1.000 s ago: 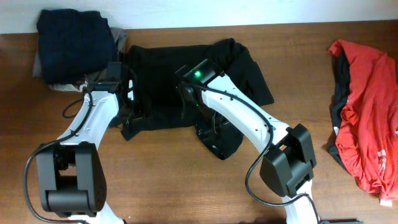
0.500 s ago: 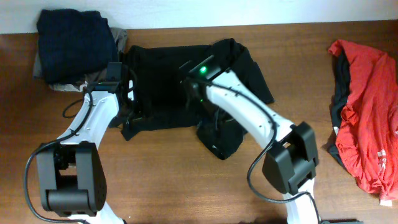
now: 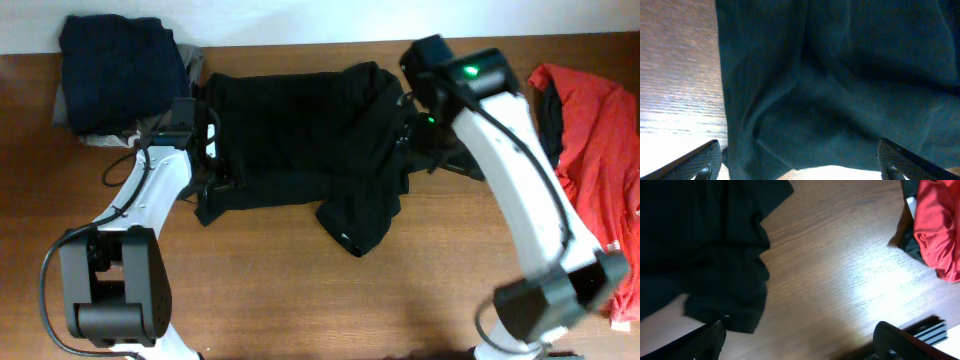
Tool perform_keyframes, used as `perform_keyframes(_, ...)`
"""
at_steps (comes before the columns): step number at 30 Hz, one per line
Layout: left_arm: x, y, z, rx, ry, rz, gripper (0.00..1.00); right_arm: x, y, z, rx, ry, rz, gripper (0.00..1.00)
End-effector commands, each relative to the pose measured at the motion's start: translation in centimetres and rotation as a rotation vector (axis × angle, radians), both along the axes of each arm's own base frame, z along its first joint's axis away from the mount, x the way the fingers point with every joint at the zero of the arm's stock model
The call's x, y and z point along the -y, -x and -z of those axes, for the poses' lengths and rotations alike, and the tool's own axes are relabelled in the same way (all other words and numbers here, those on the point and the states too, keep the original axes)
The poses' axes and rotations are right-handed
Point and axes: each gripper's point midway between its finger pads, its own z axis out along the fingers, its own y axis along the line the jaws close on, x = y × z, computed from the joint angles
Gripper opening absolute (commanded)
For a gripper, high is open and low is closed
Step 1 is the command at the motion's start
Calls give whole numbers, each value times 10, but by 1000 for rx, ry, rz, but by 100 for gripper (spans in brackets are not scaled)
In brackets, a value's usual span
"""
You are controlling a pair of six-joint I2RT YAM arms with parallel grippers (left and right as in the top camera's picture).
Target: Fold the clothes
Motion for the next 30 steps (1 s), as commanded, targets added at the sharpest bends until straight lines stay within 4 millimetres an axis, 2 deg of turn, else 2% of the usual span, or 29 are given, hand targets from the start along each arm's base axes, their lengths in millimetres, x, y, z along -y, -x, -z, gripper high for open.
perform_keyframes(1,-9,-8,-25,78,-57,17,98,10,16,-3,31,15,121,99)
perform_keyframes(3,-9,-7,-35,101,-59,13,98,13,25,8,26,12,187,99)
perform_keyframes(5,-9,-6,-42,113,-49,-17,99,6,31,29,3,-33,204,99)
perform_keyframes(8,-10,-2,-42,99,-43,-42,98,-19,38,75,-59,-168,185,99)
perform_keyframes(10,-10,0,-41,87,-44,-44,98,-38,40,99,-93,-273,150,99)
perform_keyframes(13,-11,-1,-41,92,-43,-46,98,-69,42,124,-122,-450,109,99)
perform_keyframes(15,-11,-2,-41,95,-43,-46,98,-78,48,137,-142,-511,105,99)
perform_keyframes(21,-11,-2,-41,96,-42,-46,98,-79,67,152,-213,-529,136,99)
perform_keyframes(26,-10,-5,-42,106,-38,-45,98,-81,76,165,-239,-535,206,99)
perform_keyframes(30,-10,-4,-42,105,-38,-45,99,-90,75,180,-207,-551,167,99)
